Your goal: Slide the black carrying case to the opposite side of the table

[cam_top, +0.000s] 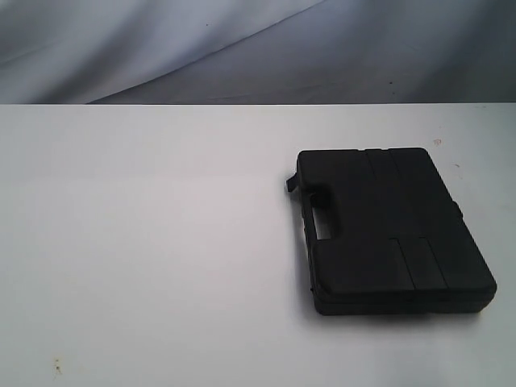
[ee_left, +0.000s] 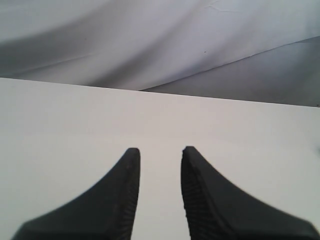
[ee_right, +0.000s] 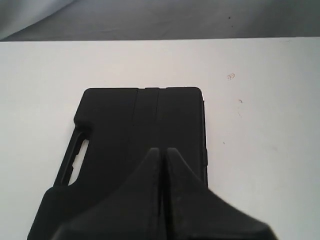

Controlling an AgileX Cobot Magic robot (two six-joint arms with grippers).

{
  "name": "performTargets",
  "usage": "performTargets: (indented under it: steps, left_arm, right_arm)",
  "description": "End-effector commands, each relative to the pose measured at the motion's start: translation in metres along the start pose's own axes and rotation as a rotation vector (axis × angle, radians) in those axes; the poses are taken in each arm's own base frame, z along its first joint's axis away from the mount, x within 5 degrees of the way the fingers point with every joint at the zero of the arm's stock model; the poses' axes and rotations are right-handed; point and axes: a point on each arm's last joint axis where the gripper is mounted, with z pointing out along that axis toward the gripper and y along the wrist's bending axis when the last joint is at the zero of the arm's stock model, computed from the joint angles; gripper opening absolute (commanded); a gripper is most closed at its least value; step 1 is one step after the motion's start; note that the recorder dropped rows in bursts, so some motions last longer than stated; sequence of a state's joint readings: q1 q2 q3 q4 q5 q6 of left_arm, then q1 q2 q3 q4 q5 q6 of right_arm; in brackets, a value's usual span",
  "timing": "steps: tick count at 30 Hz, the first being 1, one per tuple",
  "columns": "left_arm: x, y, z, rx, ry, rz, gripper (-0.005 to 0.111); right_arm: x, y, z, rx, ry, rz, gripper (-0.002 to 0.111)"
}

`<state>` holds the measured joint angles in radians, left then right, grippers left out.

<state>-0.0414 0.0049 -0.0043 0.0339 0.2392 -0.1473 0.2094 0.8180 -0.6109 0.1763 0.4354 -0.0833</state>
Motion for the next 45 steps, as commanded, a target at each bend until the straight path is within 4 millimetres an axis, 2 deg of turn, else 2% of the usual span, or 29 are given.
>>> performTargets:
  steps: [1, 7, 18, 24, 34, 38, 41, 45]
  left_arm:
    - [0.001, 0.000, 0.000, -0.003, -0.004, 0.000, 0.029]
    - [0.001, 0.000, 0.000, -0.003, -0.004, 0.000, 0.029]
    - [0.001, 0.000, 0.000, -0.003, -0.004, 0.000, 0.029]
    - [0.001, 0.000, 0.000, -0.003, -0.004, 0.000, 0.029]
    - [0.001, 0.000, 0.000, -0.003, -0.004, -0.002, 0.029]
    - [0.001, 0.000, 0.000, -0.003, -0.004, -0.002, 0.029]
    - [0.001, 0.000, 0.000, -0.003, -0.004, -0.002, 0.029]
    - [0.001, 0.000, 0.000, -0.003, -0.004, -0.002, 0.029]
  right_arm:
    - [-0.002, 0.000, 0.012, 0.000, 0.025, 0.000, 0.000]
    - [0.004, 0.002, 0.037, -0.027, 0.112, 0.031, 0.000]
    - [0.013, 0.036, 0.071, -0.131, 0.156, 0.008, 0.000]
    - [0.018, 0.044, 0.084, -0.145, 0.168, 0.026, 0.000]
    - [0.024, 0.044, 0.099, -0.130, 0.213, 0.010, 0.000]
    - [0.011, 0.047, 0.109, -0.131, 0.197, -0.015, 0.000]
    - [-0.009, 0.052, 0.114, -0.140, 0.166, -0.019, 0.000]
    - [-0.029, 0.059, 0.120, -0.152, 0.234, -0.049, 0.000]
